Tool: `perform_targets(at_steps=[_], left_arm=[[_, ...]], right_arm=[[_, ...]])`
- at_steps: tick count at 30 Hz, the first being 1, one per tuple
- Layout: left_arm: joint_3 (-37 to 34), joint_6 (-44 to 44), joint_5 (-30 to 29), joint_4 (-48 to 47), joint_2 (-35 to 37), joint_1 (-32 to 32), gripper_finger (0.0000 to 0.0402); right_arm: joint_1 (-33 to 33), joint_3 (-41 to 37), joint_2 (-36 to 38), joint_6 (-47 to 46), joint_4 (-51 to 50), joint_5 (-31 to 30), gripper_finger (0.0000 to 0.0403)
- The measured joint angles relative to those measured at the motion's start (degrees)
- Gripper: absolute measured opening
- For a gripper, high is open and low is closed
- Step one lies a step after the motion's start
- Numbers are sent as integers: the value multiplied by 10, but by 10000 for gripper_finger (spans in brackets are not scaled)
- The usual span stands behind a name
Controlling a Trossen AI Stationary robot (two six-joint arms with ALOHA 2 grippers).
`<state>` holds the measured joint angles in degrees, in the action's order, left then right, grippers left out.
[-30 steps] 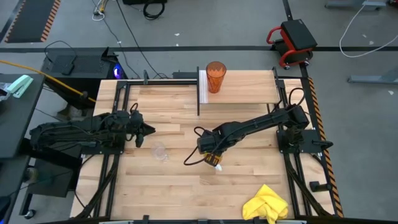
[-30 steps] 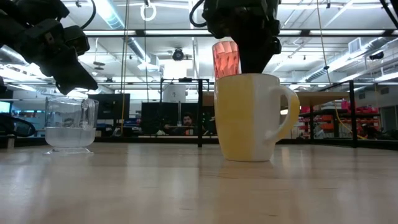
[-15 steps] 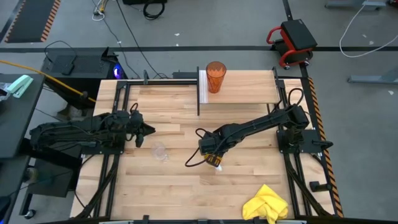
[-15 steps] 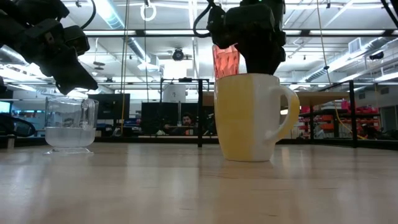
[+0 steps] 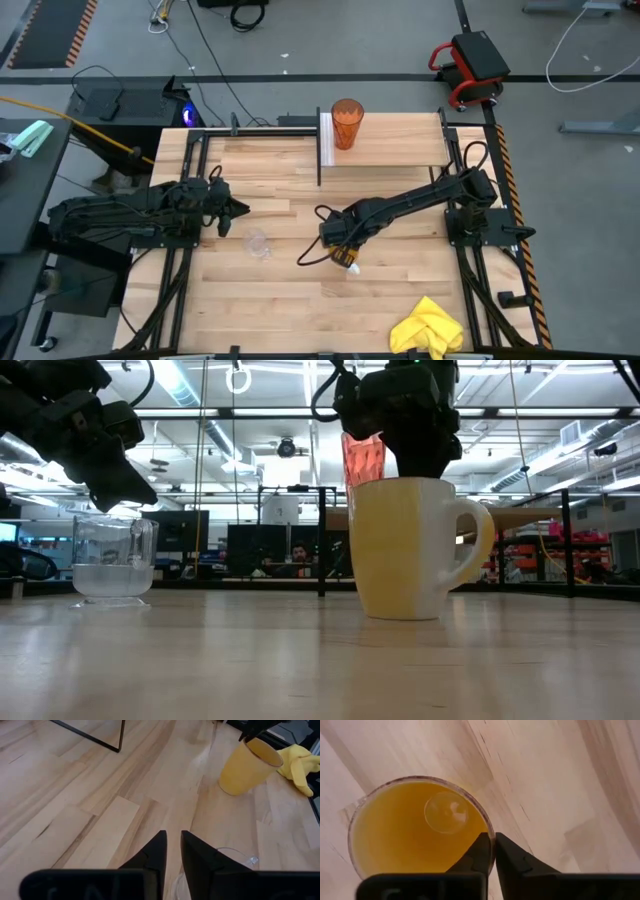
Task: Stack small to large cups/mugs on shelf
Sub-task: Put the yellow mug on the shelf
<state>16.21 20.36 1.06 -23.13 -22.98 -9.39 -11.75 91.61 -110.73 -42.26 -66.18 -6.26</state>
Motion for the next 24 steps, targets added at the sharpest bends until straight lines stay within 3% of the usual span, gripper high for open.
perform_targets(at_steps=[12, 20, 24], left_arm=[[0, 0, 0, 0, 0, 0, 68], [0, 0, 0, 0, 0, 0, 61], [0, 0, 0, 0, 0, 0, 60]], right_arm=[[0, 30, -1, 1, -60, 27, 8], [1, 115, -1, -1, -112, -21, 7], [5, 174, -1, -6, -184, -56, 7]])
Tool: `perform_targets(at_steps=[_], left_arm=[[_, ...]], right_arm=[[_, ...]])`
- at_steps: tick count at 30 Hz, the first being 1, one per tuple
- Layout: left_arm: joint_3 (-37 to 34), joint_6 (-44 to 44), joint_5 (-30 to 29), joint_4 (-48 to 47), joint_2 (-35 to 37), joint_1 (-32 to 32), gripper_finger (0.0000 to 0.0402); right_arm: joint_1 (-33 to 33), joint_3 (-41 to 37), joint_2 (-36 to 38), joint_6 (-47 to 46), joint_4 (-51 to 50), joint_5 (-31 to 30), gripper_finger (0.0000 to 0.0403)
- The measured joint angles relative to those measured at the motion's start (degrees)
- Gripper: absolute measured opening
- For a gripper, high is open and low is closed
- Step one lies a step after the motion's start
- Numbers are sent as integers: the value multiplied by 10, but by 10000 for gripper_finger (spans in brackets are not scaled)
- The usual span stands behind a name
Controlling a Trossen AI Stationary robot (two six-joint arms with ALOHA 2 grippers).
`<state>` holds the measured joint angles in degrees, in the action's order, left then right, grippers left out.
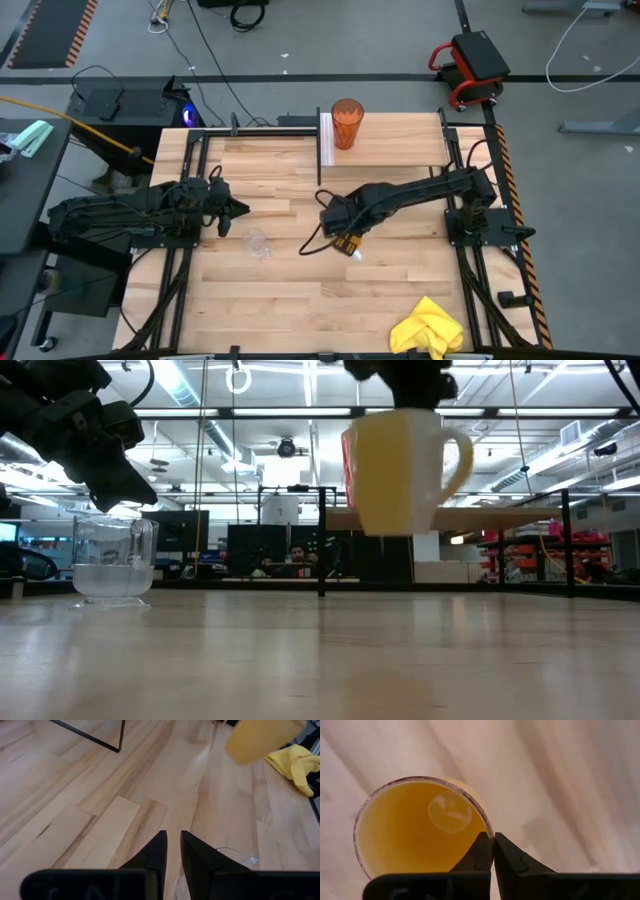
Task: Stack small to large cups/mugs on shelf
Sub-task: Put the yellow mug on the shelf
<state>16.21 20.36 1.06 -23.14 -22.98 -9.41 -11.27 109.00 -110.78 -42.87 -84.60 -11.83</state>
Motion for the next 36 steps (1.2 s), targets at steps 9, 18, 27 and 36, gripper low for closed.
perform_targets(at_steps=[9, 18, 27, 36], left_arm=[[0, 0, 0, 0, -3, 0, 66], [0, -1, 0, 1, -3, 0, 58], [0, -1, 0, 2, -3, 0, 62], [0, 0, 0, 2, -3, 0, 58]], right_arm=[[40, 94, 38, -70, -52, -57, 7], [94, 88, 125, -108, -54, -95, 7], [142, 88, 158, -116, -55, -88, 7], [190, -8, 191, -79, -54, -70, 7]])
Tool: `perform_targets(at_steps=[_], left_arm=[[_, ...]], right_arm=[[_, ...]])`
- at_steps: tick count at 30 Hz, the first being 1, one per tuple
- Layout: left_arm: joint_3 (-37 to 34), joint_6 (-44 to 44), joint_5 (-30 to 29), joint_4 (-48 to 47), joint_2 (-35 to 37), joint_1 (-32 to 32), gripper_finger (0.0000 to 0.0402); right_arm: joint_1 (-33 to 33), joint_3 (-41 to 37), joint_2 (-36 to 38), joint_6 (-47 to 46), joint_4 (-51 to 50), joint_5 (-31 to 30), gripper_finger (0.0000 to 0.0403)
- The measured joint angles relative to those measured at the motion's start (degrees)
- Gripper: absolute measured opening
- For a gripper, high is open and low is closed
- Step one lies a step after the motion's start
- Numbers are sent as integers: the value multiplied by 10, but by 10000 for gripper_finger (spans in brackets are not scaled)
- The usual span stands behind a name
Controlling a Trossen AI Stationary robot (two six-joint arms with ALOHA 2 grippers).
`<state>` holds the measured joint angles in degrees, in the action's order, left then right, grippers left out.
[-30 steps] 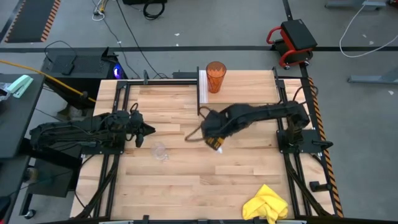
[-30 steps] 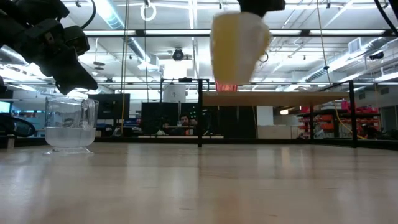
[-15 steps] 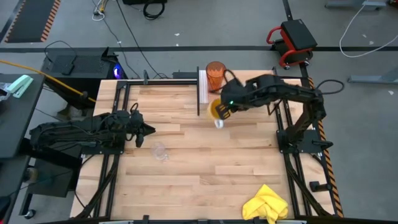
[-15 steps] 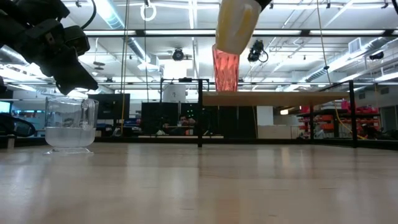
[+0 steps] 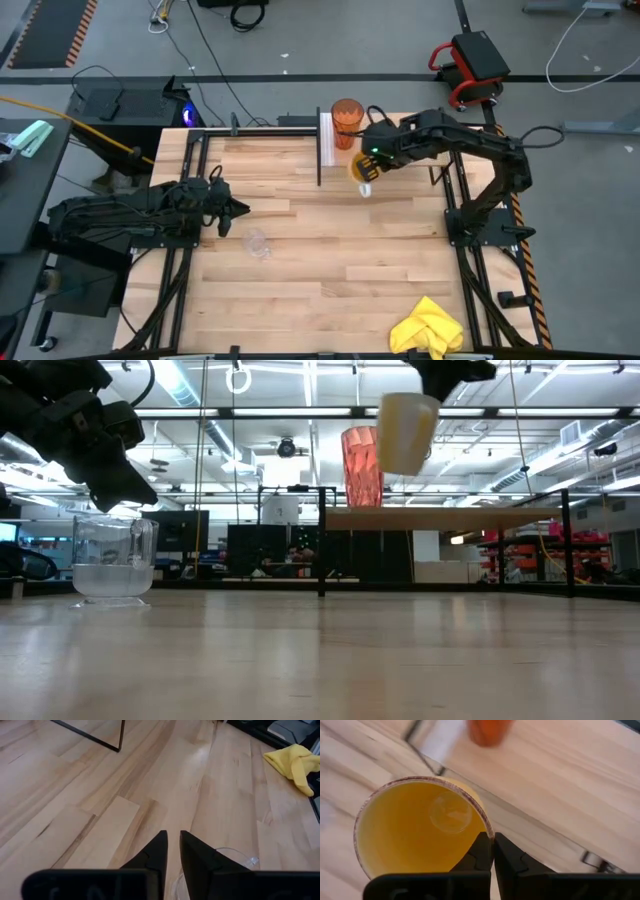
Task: Stack small to large cups/mugs on shelf
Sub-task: Put the yellow mug on the shelf
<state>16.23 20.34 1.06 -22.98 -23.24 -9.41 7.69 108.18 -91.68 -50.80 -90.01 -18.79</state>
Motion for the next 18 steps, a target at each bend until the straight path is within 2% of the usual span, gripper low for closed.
perform_targets(at_steps=[10, 18], left_arm=[[0, -1, 0, 0, 0, 0, 62], [0, 0, 0, 0, 0, 0, 55]], right_arm=[[48, -118, 117, -33, -1, -1, 7], [150, -119, 98, 36, 0, -9, 7]])
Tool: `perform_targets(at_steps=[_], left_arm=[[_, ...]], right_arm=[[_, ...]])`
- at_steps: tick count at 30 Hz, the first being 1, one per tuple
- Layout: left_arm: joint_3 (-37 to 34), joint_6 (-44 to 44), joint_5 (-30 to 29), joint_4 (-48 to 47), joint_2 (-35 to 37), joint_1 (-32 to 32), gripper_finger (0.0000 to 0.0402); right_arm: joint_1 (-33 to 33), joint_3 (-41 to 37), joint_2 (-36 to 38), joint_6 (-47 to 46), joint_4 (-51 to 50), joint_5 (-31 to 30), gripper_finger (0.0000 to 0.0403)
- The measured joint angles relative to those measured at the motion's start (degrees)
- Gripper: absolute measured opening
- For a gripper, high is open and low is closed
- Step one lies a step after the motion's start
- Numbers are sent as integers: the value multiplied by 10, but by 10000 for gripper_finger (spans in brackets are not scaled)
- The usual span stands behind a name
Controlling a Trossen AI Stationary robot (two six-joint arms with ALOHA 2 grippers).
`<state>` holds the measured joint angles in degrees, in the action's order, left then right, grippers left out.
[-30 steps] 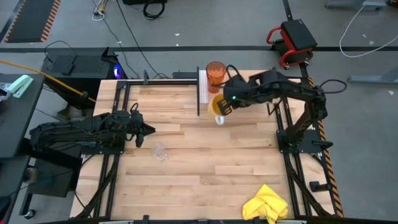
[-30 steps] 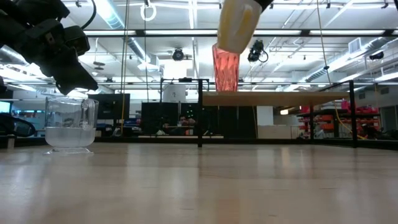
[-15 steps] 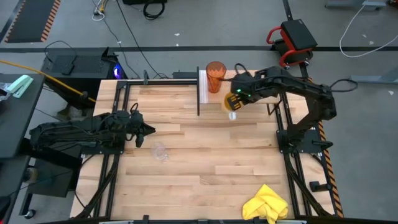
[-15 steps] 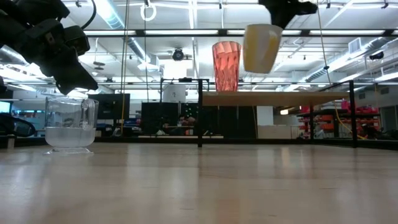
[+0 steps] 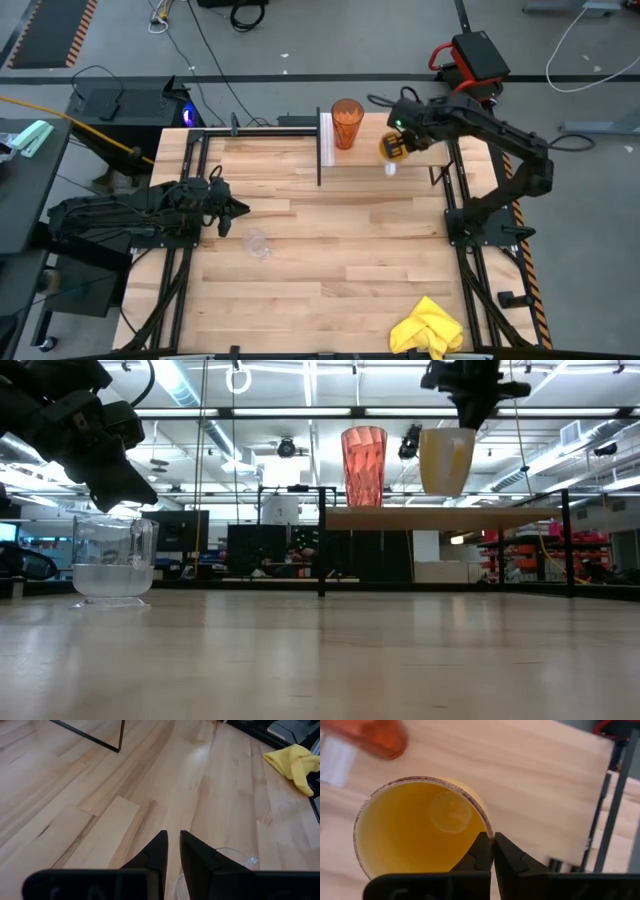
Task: Stack small to large cups/mugs on shelf
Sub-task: Put the yellow mug on the shelf
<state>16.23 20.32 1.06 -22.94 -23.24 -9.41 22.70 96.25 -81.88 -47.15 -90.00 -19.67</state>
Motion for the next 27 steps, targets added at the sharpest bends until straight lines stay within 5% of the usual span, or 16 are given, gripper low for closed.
perform_targets(at_steps=[27], left_arm=[[0, -4, -13, 26, 0, 0, 59]], right_arm=[[155, 104, -120, 202, 0, 46, 7]])
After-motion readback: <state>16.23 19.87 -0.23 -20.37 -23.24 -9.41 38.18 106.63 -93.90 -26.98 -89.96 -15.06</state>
